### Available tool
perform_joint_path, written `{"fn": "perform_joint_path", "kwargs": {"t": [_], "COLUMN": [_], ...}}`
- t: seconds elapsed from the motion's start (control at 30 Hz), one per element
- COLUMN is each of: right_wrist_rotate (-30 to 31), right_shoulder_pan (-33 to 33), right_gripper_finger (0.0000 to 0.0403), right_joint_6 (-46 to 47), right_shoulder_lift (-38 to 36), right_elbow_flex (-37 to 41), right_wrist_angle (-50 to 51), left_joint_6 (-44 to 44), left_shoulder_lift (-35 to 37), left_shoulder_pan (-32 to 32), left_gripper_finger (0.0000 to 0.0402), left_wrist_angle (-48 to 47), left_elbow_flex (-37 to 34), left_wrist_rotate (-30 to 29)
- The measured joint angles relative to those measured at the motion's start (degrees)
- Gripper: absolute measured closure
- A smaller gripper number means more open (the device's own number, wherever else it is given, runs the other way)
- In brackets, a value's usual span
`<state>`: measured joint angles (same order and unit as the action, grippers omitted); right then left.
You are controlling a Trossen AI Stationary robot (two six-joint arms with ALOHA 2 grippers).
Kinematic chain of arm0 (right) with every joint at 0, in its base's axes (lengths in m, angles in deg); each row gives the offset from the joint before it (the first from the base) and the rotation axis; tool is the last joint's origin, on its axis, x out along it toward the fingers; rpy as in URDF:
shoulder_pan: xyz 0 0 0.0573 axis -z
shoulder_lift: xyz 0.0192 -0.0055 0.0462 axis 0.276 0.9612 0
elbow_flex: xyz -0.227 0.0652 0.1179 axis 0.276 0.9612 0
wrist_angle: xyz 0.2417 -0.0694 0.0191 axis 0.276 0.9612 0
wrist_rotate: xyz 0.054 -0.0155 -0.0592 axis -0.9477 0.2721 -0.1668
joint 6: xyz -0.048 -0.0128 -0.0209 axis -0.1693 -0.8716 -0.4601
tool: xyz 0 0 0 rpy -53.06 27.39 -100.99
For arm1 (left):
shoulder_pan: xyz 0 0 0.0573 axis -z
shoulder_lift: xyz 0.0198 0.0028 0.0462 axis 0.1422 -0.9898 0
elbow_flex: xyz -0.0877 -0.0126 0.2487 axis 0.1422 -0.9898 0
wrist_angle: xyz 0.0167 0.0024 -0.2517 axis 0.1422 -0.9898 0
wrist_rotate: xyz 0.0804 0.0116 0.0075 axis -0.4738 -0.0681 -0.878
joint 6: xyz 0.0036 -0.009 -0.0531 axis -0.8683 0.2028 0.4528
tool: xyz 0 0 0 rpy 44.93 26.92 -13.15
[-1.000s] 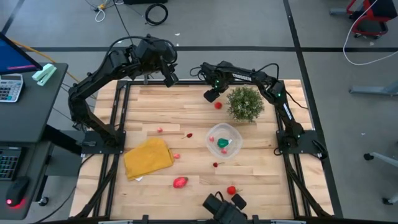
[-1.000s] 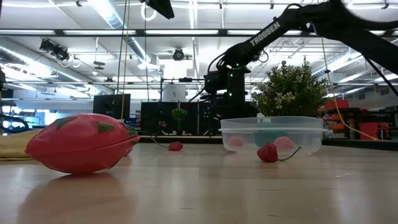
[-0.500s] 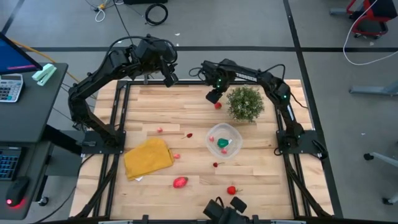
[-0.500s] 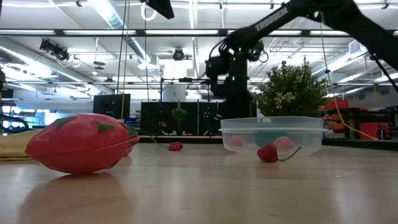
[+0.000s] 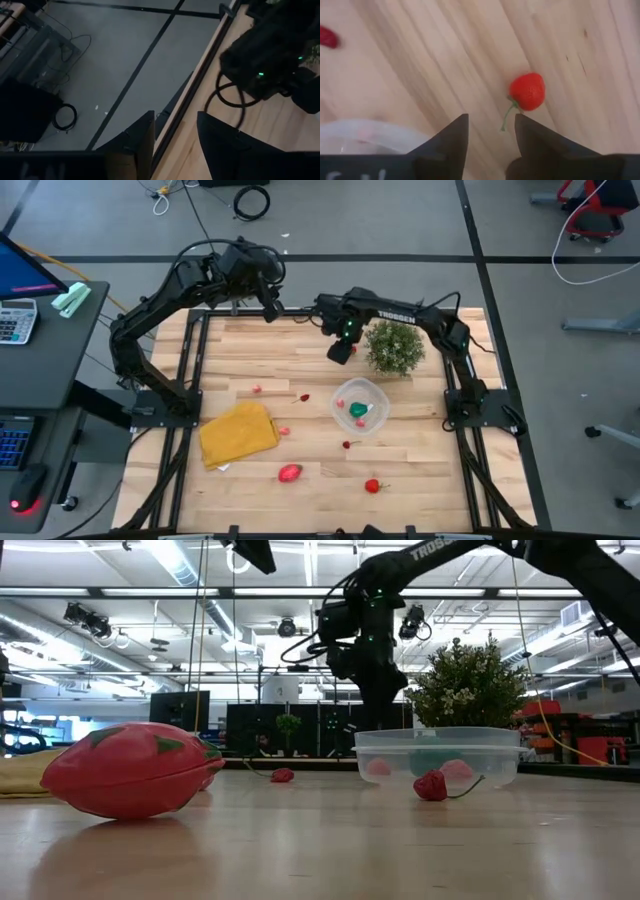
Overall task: Pick and placing Produce into tupperware
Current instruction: Put the strawberry into the transparent bin
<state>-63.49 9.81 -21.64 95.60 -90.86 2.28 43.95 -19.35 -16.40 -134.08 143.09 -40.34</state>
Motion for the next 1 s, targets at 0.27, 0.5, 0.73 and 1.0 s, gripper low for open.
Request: {"fn": "perform_joint_path", "kwargs": {"t": [0.27, 0.5, 0.73, 1.0], "right_wrist_rotate": [8.4, 8.4, 8.4, 8.8], "right_shoulder_pan": [-2.0, -2.0, -2.0, -1.9], "right_gripper_finger": [0.0232, 0.0233, 0.0234, 0.0239], "right_joint_6": [11.9, 12.4, 12.6, 12.1], "right_shoulder_lift": [0.0, 0.0, 0.0, 0.0], "right_elbow_flex": [4.7, 10.3, 12.4, 15.2], "right_wrist_angle": [0.4, -5.3, -7.2, -10.9], "left_joint_6": [1.3, 1.4, 1.4, 1.4], "left_shoulder_lift": [0.0, 0.0, 0.0, 0.0], "left_shoulder_pan": [0.0, 0.0, 0.0, 0.0], "left_gripper_finger": [0.0254, 0.0254, 0.0249, 0.026], "left_wrist_angle": [-1.2, -1.7, -1.6, -1.6], "left_elbow_flex": [0.0, 0.0, 0.0, 0.0], "left_wrist_rotate": [0.0, 0.0, 0.0, 0.0]}}
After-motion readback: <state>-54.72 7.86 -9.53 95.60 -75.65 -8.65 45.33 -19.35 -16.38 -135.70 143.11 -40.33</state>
